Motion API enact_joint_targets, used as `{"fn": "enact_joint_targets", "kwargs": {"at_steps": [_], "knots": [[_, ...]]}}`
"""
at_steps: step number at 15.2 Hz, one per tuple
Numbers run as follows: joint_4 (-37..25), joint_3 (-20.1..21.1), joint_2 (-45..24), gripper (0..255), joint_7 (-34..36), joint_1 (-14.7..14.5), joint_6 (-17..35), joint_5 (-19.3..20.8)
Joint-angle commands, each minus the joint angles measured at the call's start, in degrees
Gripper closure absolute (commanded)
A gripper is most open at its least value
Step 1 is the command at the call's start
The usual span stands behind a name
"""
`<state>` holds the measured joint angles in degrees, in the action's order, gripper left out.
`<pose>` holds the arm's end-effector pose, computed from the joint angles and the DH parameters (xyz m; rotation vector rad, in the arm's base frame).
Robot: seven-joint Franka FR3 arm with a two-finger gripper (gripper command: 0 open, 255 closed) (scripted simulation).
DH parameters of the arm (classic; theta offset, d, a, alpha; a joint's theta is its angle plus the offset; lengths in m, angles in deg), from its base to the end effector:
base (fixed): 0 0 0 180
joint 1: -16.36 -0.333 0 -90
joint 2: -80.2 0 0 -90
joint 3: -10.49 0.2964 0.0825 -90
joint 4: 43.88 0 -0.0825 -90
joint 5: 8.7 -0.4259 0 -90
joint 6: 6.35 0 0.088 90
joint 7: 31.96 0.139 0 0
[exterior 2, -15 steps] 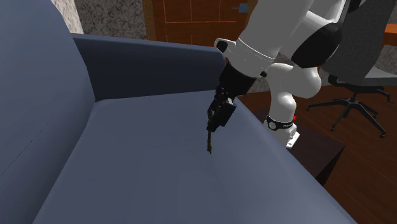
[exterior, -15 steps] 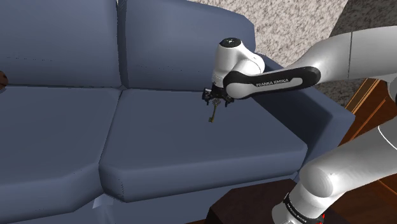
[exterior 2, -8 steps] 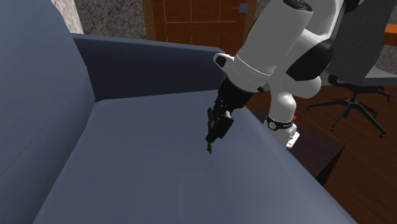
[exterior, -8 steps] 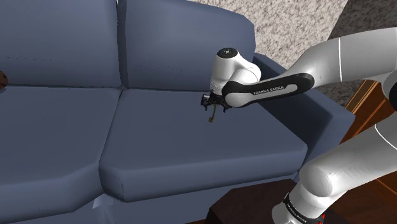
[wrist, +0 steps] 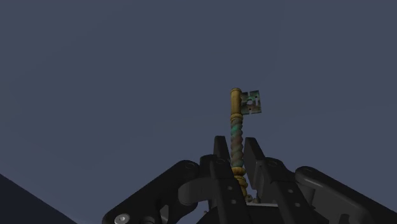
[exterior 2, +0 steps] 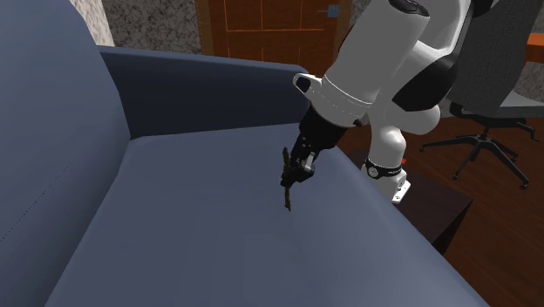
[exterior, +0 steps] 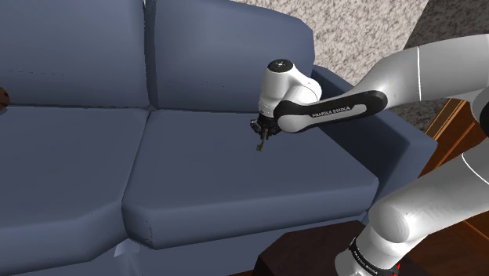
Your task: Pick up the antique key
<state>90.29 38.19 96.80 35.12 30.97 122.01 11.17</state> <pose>0.5167 0.0988 0.3848 2.6582 -1.0494 0.5480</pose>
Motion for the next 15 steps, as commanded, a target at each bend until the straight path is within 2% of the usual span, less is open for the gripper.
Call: {"fn": "enact_joint_targets", "kwargs": {"at_steps": [1, 15], "knots": [[0.2, 0.0, 0.0, 255, 0.0, 0.0, -0.1, 0.0], [-7.3, -1.4, 2.7, 255, -5.1, -0.8, -9.2, -3.2]]}}
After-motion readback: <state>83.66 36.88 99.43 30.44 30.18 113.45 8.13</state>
